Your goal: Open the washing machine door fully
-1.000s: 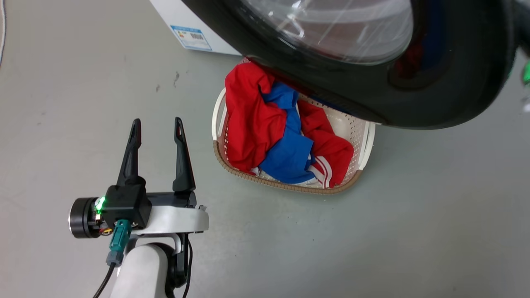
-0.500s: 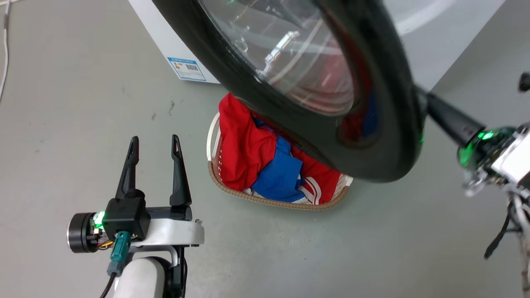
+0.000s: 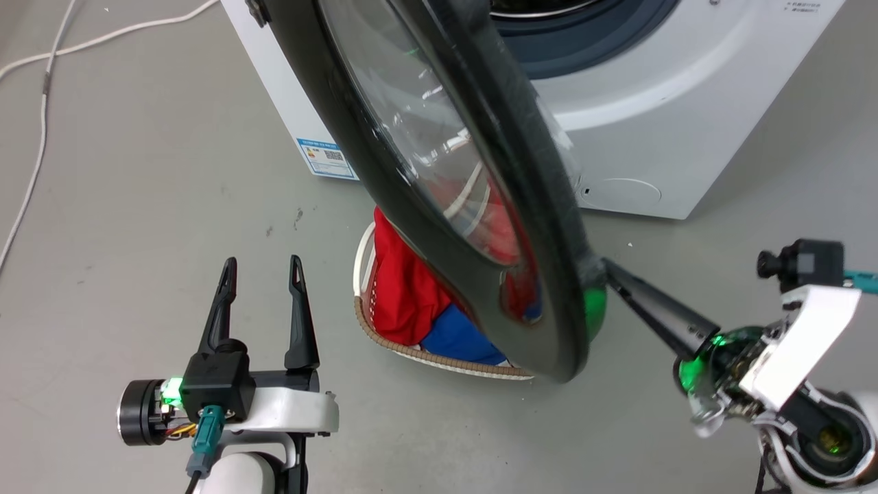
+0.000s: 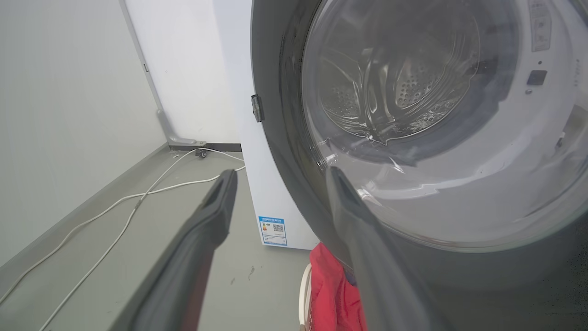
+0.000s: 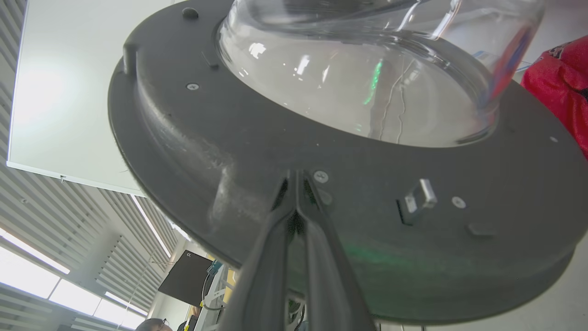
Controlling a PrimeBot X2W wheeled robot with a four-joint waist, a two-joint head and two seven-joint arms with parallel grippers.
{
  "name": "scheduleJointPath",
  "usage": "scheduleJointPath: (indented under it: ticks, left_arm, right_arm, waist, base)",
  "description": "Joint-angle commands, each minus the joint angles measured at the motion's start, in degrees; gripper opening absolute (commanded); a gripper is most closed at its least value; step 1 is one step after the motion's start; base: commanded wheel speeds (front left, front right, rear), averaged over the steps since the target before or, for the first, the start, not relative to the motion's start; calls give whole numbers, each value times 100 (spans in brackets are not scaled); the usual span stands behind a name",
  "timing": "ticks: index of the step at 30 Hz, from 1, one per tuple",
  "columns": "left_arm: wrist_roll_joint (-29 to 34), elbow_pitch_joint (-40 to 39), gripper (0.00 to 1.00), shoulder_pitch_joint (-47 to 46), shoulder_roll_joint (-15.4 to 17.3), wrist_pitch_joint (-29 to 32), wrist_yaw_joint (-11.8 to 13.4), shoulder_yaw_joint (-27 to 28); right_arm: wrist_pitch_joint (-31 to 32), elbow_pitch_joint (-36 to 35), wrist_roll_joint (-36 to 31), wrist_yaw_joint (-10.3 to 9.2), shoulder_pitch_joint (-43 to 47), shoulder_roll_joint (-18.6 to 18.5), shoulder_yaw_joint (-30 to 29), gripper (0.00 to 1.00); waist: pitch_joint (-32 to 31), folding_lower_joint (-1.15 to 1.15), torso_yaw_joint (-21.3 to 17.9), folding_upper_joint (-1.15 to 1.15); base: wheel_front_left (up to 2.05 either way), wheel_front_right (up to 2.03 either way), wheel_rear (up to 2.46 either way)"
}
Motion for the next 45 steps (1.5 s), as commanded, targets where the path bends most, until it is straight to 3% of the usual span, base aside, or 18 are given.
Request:
scheduleJointPath:
  ticks: [1,23,30,33,34,35,36,40,45]
  left_arm:
    - [8,8,100,31,0,-16,16,12]
    - [20,45,100,252,0,-16,25,-13]
    - [61,83,100,373,0,-16,22,33]
    - [74,120,100,449,0,-16,1,58]
    - [87,130,100,484,0,-16,0,70]
    - [97,136,100,511,0,-16,6,75]
    - [113,133,100,541,1,-16,-3,88]
    - [138,119,100,697,27,-16,-9,167]
    - [171,91,100,857,53,-16,-21,236]
  right_arm:
    - [42,-37,-19,16,107,32,63,0]
    - [259,477,-321,9,363,758,1474,0]
    - [-49,556,-392,9,411,791,1477,0]
    - [-455,476,-565,9,467,736,1306,0]
    - [-651,427,-627,9,500,733,1216,11]
    - [-836,372,-655,9,533,735,1135,36]
    - [-1024,307,-690,9,570,733,1059,100]
    - [-1954,-18,-1161,9,695,577,747,100]
    - [-3543,-128,-2225,9,744,297,464,100]
  waist:
    - [-43,0,17,0]
    - [-328,0,128,0]
    - [-504,0,26,0]
    - [-655,0,-39,0]
    - [-711,0,-62,0]
    - [-770,0,-80,0]
    - [-828,0,-100,0]
    - [-1039,0,-209,0]
    - [-1221,0,-335,0]
  base:
    - [0,0,0]
    - [0,0,0]
    - [0,0,0]
    - [0,0,0]
    - [0,0,0]
    - [0,0,0]
    - [0,0,0]
    - [0,0,0]
    - [0,0,0]
